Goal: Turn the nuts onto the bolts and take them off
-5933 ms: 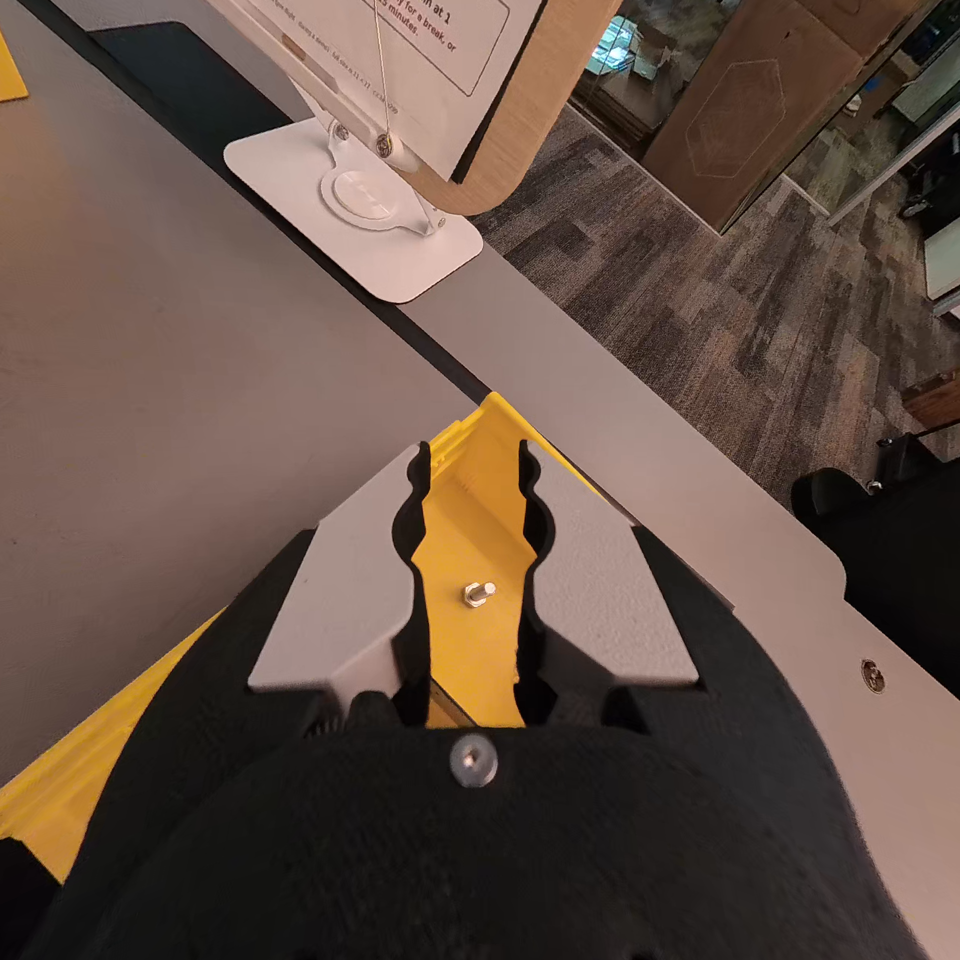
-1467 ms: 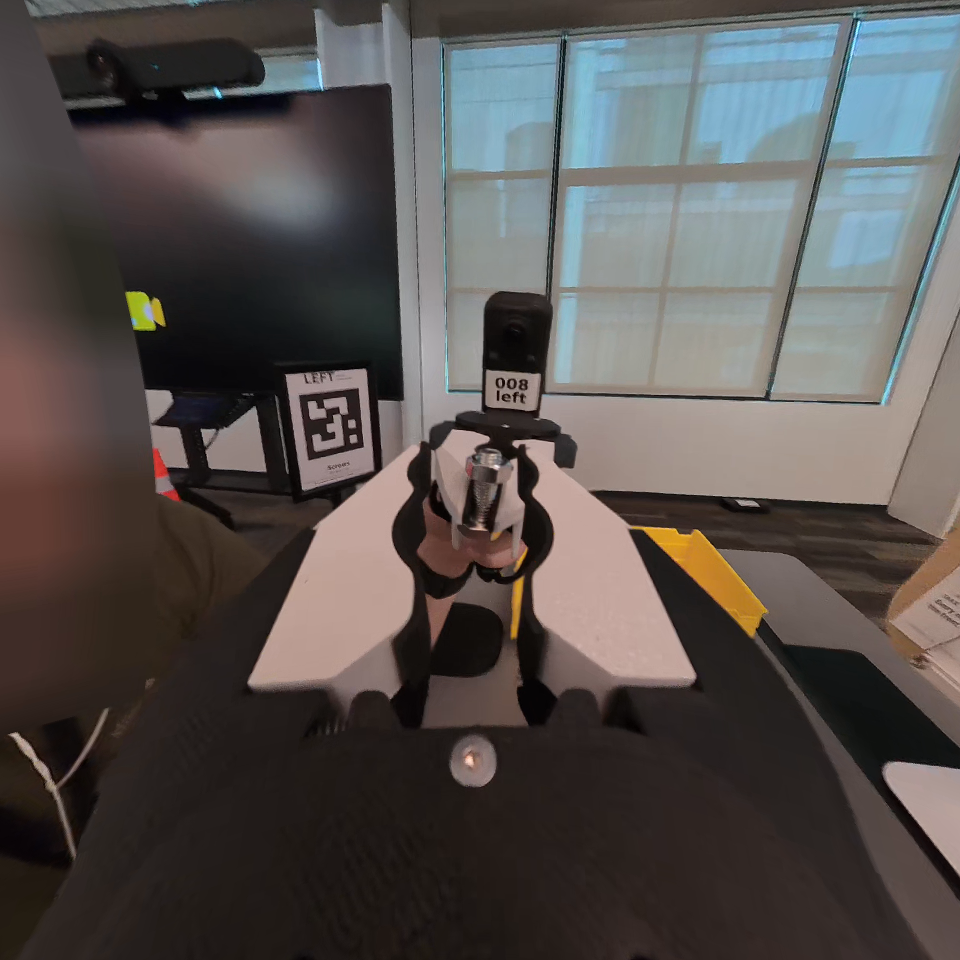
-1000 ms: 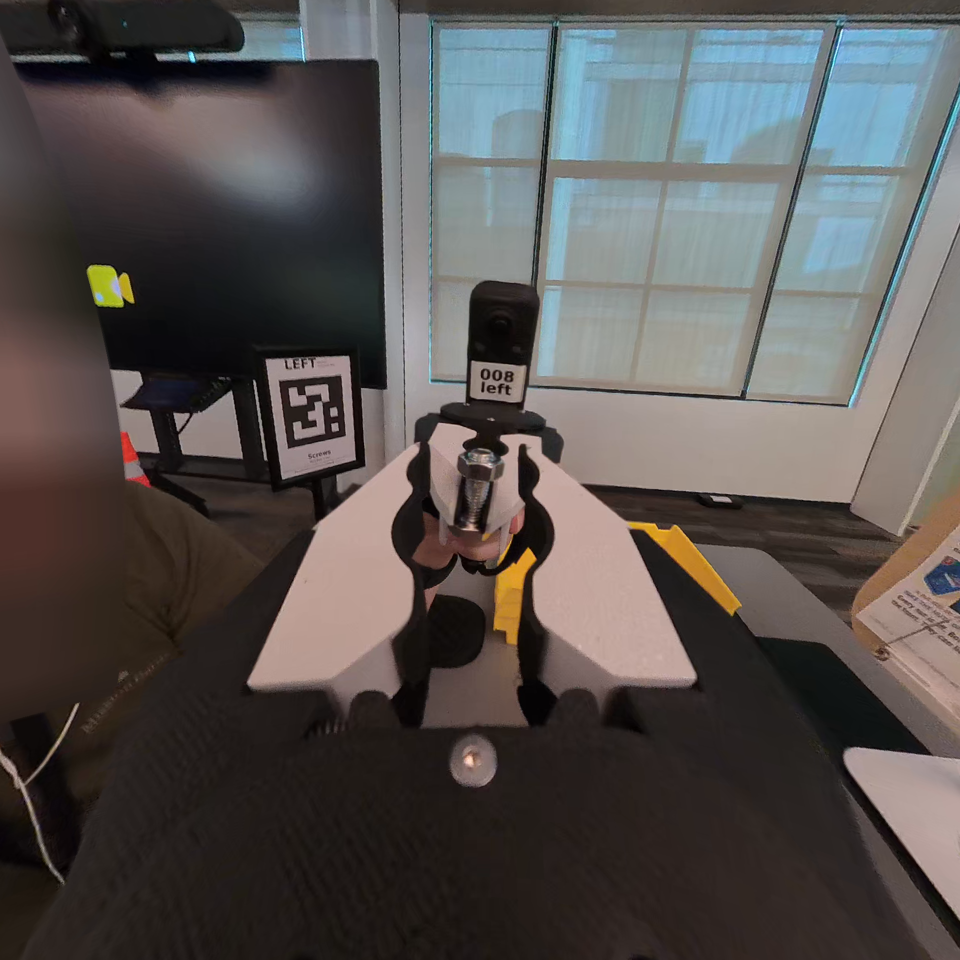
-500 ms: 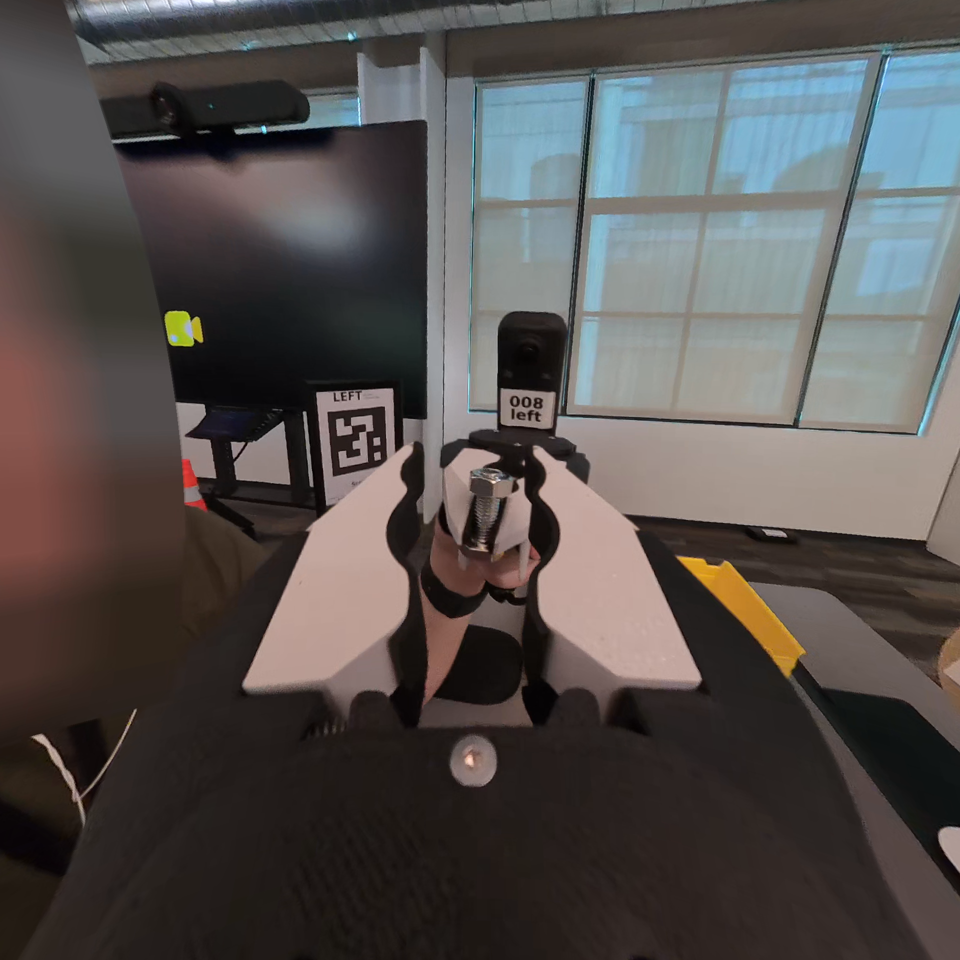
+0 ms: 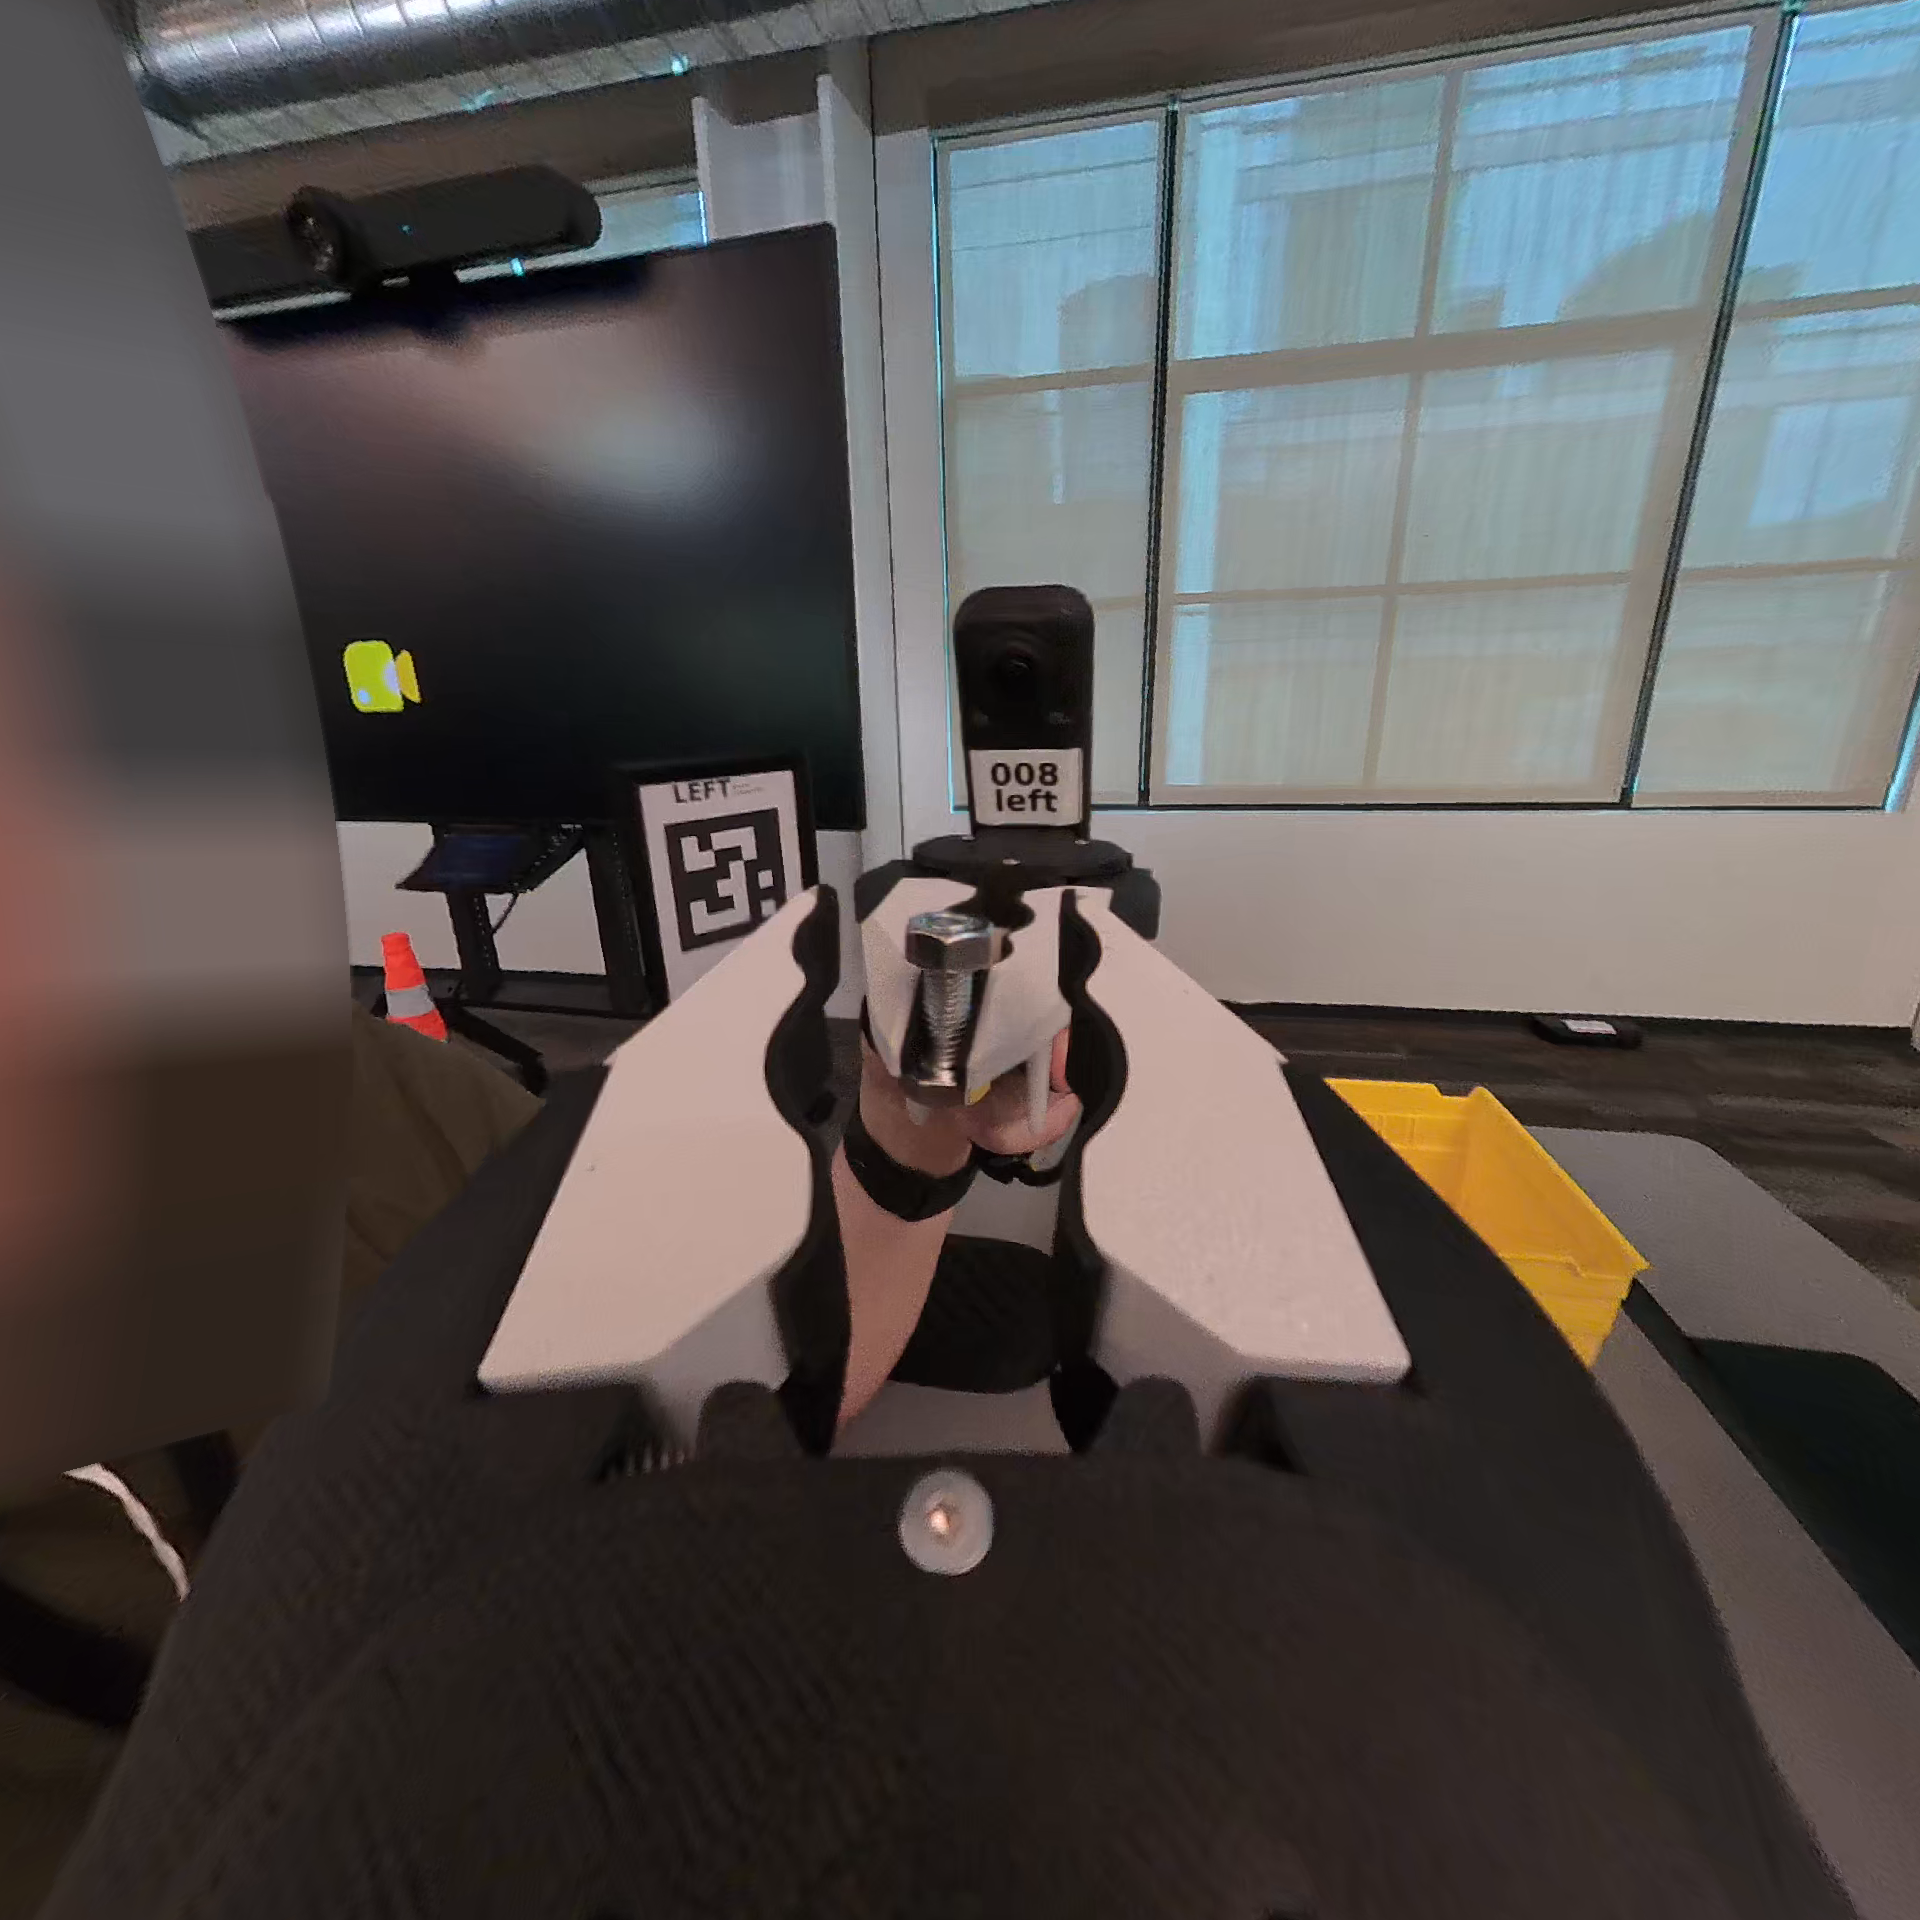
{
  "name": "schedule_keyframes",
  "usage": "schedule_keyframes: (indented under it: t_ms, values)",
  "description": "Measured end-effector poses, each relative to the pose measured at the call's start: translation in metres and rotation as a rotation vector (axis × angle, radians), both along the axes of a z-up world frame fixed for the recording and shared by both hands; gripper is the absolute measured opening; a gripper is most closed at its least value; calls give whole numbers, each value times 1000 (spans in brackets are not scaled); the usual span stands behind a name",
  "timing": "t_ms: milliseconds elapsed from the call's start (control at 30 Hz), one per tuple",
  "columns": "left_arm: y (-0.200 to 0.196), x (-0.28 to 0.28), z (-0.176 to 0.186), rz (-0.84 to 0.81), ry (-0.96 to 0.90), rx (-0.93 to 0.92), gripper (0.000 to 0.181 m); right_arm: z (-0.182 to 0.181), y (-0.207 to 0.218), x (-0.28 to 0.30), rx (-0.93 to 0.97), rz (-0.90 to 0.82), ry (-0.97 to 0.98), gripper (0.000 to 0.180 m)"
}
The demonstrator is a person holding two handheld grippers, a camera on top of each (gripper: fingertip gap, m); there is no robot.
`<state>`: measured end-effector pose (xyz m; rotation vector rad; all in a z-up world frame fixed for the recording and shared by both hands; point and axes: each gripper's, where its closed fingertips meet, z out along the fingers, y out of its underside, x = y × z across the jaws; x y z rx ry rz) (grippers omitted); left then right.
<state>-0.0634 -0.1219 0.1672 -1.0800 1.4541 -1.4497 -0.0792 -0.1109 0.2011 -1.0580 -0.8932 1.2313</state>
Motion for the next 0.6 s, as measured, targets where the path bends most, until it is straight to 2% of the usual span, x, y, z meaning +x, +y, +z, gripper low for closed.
schedule_keyframes:
  t_ms: [100, 167, 267, 367, 467, 600]
  values:
    - [-11, 1, 0, -35, 2, 10, 8, -7, 5, -4, 22, -41, -43, 45]
    - [-10, 2, -1, -7, 5, 32, 8, -6, 6, 4, 5, -5, -15, 45]
    - [-11, -1, 1, -12, -6, 44, 7, -4, 21, 21, -43, -41, 39, 38]
    - [-12, -3, 5, -16, -20, 28, 8, 4, 8, 23, -21, 7, 64, 39]
    - [-8, 0, 0, 4, 4, 51, 8, 1, -6, 6, 41, 7, -7, 39]
    - [-14, 3, -1, -24, 9, 35, 8, -8, 0, -5, 67, -18, -49, 42]
